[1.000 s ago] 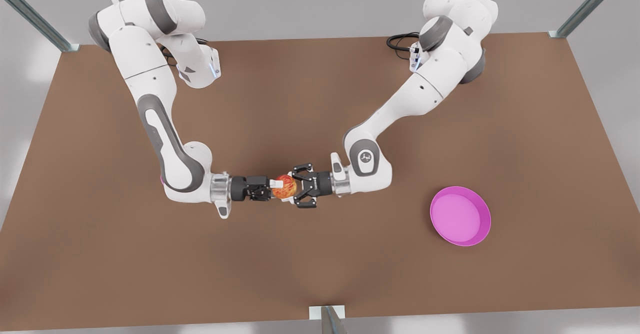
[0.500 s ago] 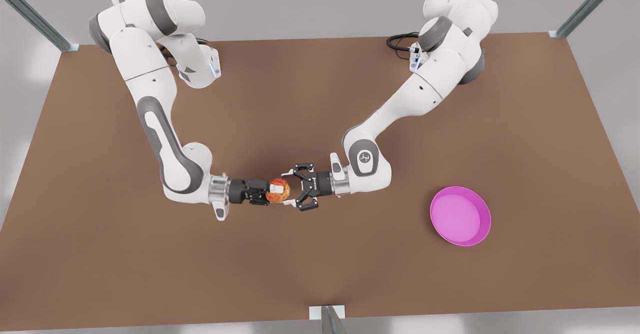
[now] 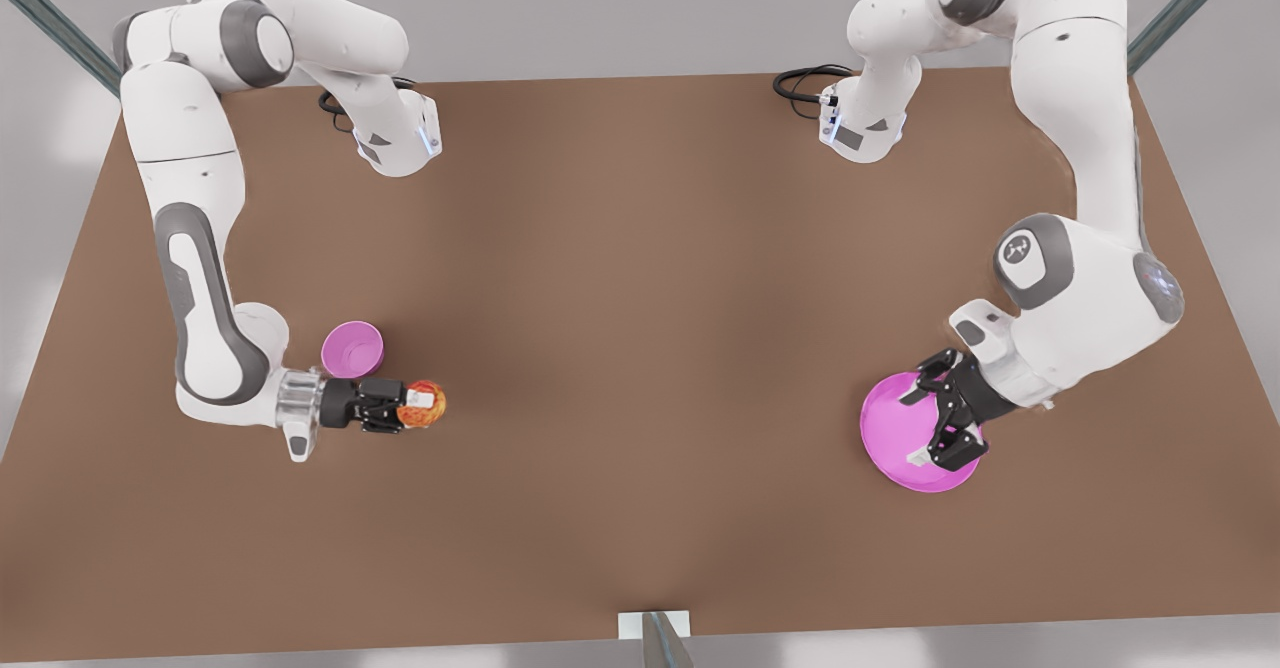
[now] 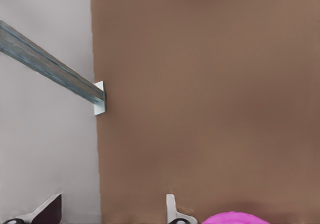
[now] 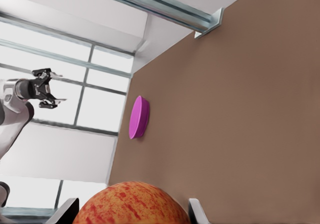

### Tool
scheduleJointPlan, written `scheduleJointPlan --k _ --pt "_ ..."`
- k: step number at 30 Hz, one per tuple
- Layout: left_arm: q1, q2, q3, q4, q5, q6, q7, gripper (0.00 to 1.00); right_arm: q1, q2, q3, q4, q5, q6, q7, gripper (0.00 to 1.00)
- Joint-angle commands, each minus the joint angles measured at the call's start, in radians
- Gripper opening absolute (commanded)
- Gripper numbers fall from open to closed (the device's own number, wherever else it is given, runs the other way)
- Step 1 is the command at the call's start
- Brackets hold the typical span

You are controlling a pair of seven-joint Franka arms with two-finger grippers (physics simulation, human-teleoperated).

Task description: Use the left arm to pick up the apple from the plate, transfer it to the gripper of the right arm, and then use the right arm to place it into the bowl

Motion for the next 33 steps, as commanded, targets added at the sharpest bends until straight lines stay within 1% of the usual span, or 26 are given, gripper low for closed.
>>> scheduleJointPlan --k 1,3,4,5,6,8,13,17,20,26,28,29,30,31,33 --pt "0.001 -0.077 0.036 0.014 0.331 -0.417 -1.693 1.00 -0.038 -0.003 0.001 0.000 -0.132 -0.078 -0.064 0.73" --pt "-0.010 -0.204 0.094 -0.021 0.282 -0.429 -1.695 1.00 -0.075 -0.005 0.001 0.000 -0.226 -0.114 -0.089 0.73" --pt "-0.092 -0.292 0.208 -0.097 0.241 -0.421 -1.692 1.00 -0.093 -0.003 0.001 0.000 -0.298 -0.130 -0.145 0.73" --pt "-0.152 -0.335 0.264 -0.138 0.238 -0.418 -1.693 1.00 -0.119 -0.002 0.001 -0.009 -0.338 -0.153 -0.170 0.73" --pt "-0.149 -0.337 0.268 -0.137 0.227 -0.418 -1.693 1.00 -0.136 -0.009 0.002 -0.030 -0.384 -0.156 -0.193 0.73" --pt "-0.146 -0.297 0.266 -0.083 0.196 -0.431 -1.699 1.00 -0.165 -0.040 0.004 -0.079 -0.427 -0.156 -0.244 0.73" --pt "-0.159 -0.291 0.262 -0.083 0.199 -0.451 -1.702 1.00 -0.219 -0.064 0.004 -0.092 -0.559 -0.153 -0.283 0.73" --pt "-0.154 -0.289 0.263 -0.083 0.198 -0.451 -1.701 1.00 -0.222 -0.072 0.004 -0.113 -0.646 -0.133 -0.340 0.73" --pt "-0.152 -0.289 0.263 -0.083 0.198 -0.451 -1.701 1.00 -0.220 -0.123 0.004 -0.188 -0.662 -0.073 -0.377 0.73" --pt "-0.152 -0.289 0.263 -0.083 0.201 -0.451 -1.701 1.00 -0.220 -0.136 0.005 -0.201 -0.734 0.016 -0.396 0.74" --pt "-0.151 -0.289 0.265 -0.083 0.199 -0.451 -1.701 1.00 -0.220 -0.136 0.005 -0.202 -0.741 0.028 -0.399 0.79" --pt "-0.151 -0.289 0.265 -0.083 0.199 -0.451 -1.701 1.00 -0.220 -0.136 0.005 -0.202 -0.741 0.028 -0.399 0.84" --pt "-0.151 -0.289 0.265 -0.083 0.199 -0.451 -1.701 1.00 -0.222 -0.140 0.005 -0.202 -0.741 0.027 -0.400 0.98" --pt "-0.151 -0.289 0.265 -0.083 0.199 -0.451 -1.701 1.00 -0.222 -0.140 0.005 -0.202 -0.741 0.027 -0.405 1.00" --pt "-0.151 -0.289 0.265 -0.083 0.199 -0.451 -1.701 1.00 -0.227 -0.141 0.005 -0.202 -0.755 0.027 -0.411 1.00"
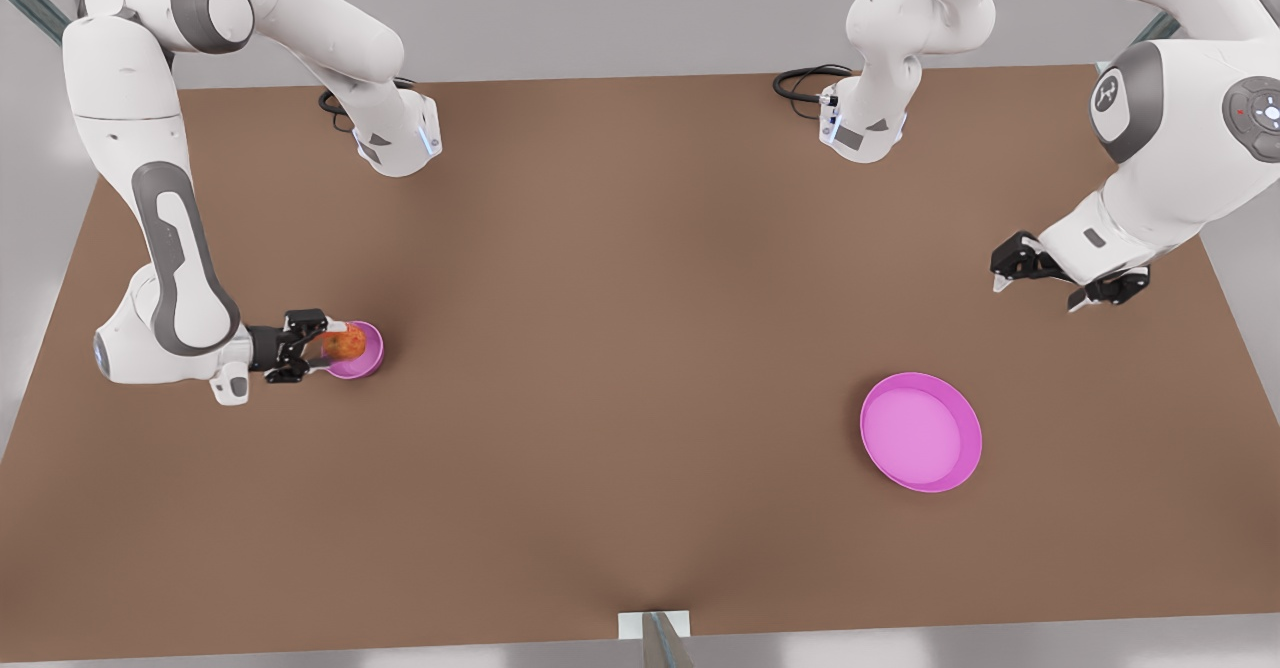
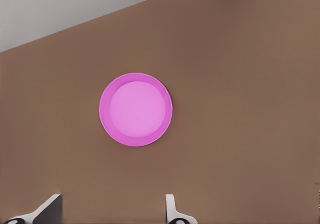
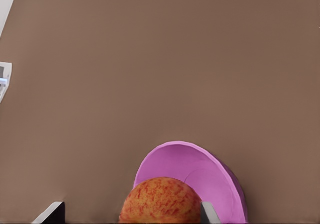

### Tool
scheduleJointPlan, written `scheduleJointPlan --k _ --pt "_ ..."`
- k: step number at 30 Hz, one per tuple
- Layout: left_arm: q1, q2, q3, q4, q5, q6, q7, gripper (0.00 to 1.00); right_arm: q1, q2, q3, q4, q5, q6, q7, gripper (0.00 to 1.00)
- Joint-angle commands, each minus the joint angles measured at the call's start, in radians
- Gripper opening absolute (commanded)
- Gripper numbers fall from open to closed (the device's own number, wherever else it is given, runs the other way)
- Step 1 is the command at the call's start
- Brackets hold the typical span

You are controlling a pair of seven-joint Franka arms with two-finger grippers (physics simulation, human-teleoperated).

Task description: Use the left arm to pick up the apple from the plate, transfer it to the gripper of the right arm, and then use the right arm to place it into the bowl

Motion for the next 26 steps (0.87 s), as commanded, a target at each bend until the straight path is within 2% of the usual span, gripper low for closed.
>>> scheduleJointPlan --k 1,4,5,6,7,8,10,11,12,13,14,15,17,19,26 --pt "-0.001 -0.001 0.000 0.000 0.000 -0.002 -0.273 1.00 -0.003 -0.001 0.001 0.000 -0.012 0.018 -0.112 1.00" --pt "-0.001 -0.001 0.000 0.000 0.000 -0.002 -0.273 1.00 -0.002 -0.010 0.001 0.009 -0.012 0.012 -0.109 1.00" --pt "-0.001 -0.001 0.000 0.005 0.000 -0.002 -0.273 1.00 0.015 -0.059 0.004 0.022 -0.012 0.013 -0.074 1.00" --pt "-0.002 -0.001 0.000 0.007 0.004 -0.002 -0.273 1.00 0.024 -0.086 0.039 0.080 -0.047 0.010 0.050 1.00" --pt "-0.001 0.000 0.000 0.007 0.004 -0.002 -0.273 1.00 0.023 -0.092 0.114 0.195 -0.137 -0.016 0.244 1.00" --pt "-0.002 0.016 0.000 0.020 0.004 -0.002 -0.273 1.00 0.024 -0.092 0.245 0.342 -0.306 -0.053 0.525 1.00" --pt "-0.001 0.023 0.001 0.030 0.004 -0.002 -0.271 1.00 0.027 -0.090 0.473 0.523 -0.652 -0.120 1.014 1.00" --pt "-0.001 0.033 0.000 0.037 0.004 -0.002 -0.271 1.00 0.027 -0.090 0.537 0.562 -0.716 -0.175 1.139 1.00" --pt "-0.001 0.036 0.001 0.042 0.004 -0.002 -0.273 1.00 0.035 -0.092 0.567 0.617 -0.716 -0.269 1.292 1.00" --pt "-0.001 0.036 0.001 0.042 0.004 -0.002 -0.273 1.00 0.090 -0.194 0.515 0.592 -0.702 -0.275 1.337 1.00" --pt "-0.002 0.042 0.000 0.043 0.004 -0.002 -0.271 1.00 0.318 -0.312 0.208 0.501 -0.612 -0.268 1.333 1.00" --pt "-0.002 0.062 0.000 0.060 0.004 -0.002 -0.271 1.00 0.428 -0.406 -0.002 0.387 -0.481 -0.248 1.291 1.00" --pt "-0.004 0.102 0.000 0.085 0.005 -0.001 -0.271 1.00 0.481 -0.408 -0.108 0.353 -0.489 -0.208 1.253 1.00" --pt "-0.002 0.120 -0.002 0.093 0.005 0.001 -0.270 1.00 0.475 -0.383 -0.150 0.401 -0.499 -0.254 1.244 1.00" --pt "-0.004 0.151 -0.002 0.102 0.005 0.012 -0.268 1.00 0.491 -0.336 -0.131 0.433 -0.504 -0.238 1.245 1.00"
